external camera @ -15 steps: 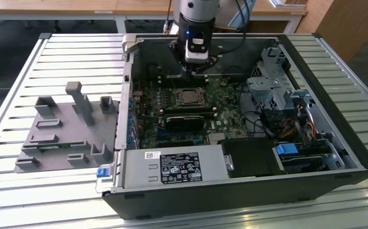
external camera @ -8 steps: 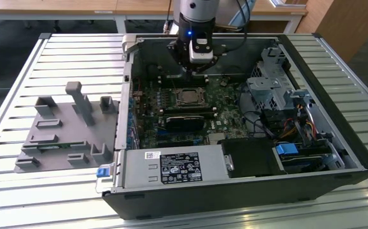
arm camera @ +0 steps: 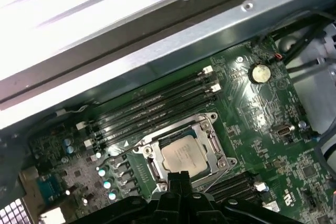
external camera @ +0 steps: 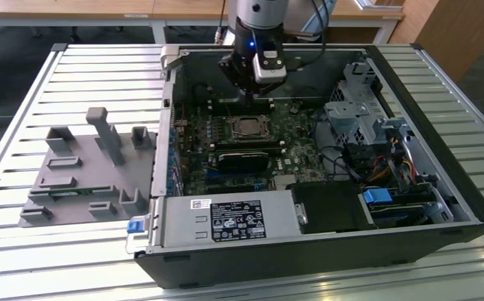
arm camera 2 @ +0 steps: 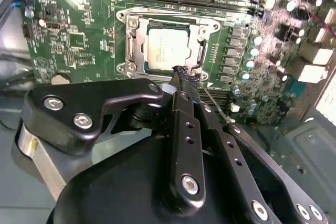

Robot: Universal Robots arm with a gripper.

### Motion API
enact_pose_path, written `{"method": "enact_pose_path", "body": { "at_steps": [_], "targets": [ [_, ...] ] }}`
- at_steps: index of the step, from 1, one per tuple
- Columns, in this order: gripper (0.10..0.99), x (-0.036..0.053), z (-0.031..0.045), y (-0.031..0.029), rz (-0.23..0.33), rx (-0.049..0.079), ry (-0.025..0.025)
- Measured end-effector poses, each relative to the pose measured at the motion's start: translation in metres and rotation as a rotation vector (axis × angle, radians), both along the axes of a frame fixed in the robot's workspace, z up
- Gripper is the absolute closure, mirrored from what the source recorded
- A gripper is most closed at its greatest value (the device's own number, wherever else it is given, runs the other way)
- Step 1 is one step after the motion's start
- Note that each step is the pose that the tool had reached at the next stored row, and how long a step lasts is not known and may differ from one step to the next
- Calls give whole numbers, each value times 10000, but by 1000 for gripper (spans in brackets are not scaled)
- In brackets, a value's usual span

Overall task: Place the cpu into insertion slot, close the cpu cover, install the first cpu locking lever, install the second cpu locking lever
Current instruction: 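Install the first cpu locking lever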

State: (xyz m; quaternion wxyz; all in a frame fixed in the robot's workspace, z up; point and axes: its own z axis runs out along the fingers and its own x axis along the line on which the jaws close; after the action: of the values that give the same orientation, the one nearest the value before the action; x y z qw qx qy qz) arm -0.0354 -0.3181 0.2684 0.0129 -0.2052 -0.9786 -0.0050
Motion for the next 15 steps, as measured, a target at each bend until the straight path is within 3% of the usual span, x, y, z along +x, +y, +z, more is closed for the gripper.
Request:
{"method": "enact_pose_path", "body": {
  "at_steps": [15],
  "targets": [
    [980,0,-1,0,2528,0,0]
  ]
}}
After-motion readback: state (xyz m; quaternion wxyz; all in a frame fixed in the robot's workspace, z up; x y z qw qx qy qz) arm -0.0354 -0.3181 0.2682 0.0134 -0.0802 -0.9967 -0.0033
